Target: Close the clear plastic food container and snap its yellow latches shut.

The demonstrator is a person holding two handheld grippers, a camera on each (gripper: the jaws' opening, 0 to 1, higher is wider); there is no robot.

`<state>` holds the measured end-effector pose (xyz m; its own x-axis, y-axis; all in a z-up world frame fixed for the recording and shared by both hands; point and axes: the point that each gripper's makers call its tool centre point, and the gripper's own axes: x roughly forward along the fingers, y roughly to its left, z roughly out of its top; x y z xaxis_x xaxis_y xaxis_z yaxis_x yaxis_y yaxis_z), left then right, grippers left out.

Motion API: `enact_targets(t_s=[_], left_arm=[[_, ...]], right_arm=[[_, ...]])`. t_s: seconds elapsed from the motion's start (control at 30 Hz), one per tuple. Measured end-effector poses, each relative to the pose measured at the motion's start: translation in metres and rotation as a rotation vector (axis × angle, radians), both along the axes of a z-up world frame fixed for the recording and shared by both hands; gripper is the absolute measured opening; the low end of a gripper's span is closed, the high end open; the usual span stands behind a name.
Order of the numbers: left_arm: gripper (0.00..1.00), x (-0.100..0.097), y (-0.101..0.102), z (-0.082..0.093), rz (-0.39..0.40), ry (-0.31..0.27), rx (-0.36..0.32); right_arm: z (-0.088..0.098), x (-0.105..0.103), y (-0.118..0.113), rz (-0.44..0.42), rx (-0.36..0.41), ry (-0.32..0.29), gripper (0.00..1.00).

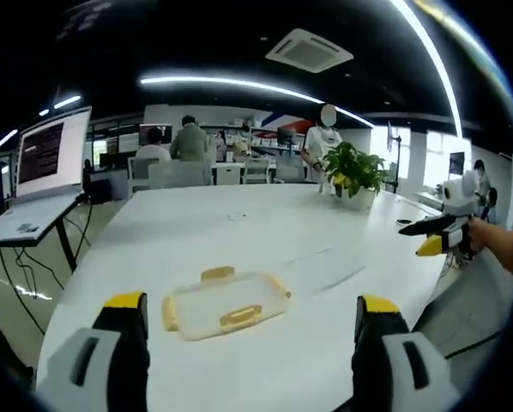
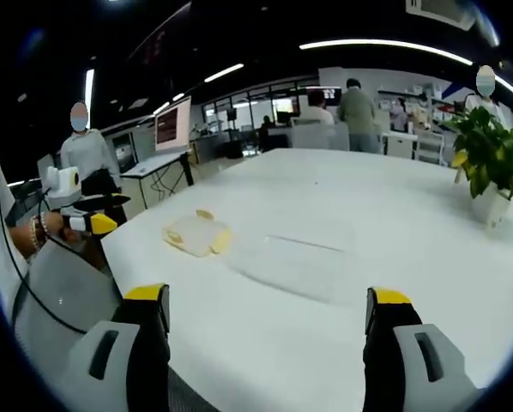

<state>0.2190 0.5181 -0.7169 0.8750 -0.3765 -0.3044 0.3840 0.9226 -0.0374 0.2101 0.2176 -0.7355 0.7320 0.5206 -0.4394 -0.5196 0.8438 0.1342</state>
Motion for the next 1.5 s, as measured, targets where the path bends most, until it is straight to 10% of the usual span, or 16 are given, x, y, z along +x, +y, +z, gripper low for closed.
enact_targets(t_s=[1.13,1.5], left_arm=[[0.99,0.008,-0.001,0.003,-0.033,0.017,-0.031],[0.99,0.031,0.023,-0.01,-0.055,0.039,0.086]], right_arm=[[-0.009,0.005,-0.009,-0.042,-0.098,0.022,0.9],[-0.007,0.012,-0.004,-0.01,-0.167,0.011,0.88]])
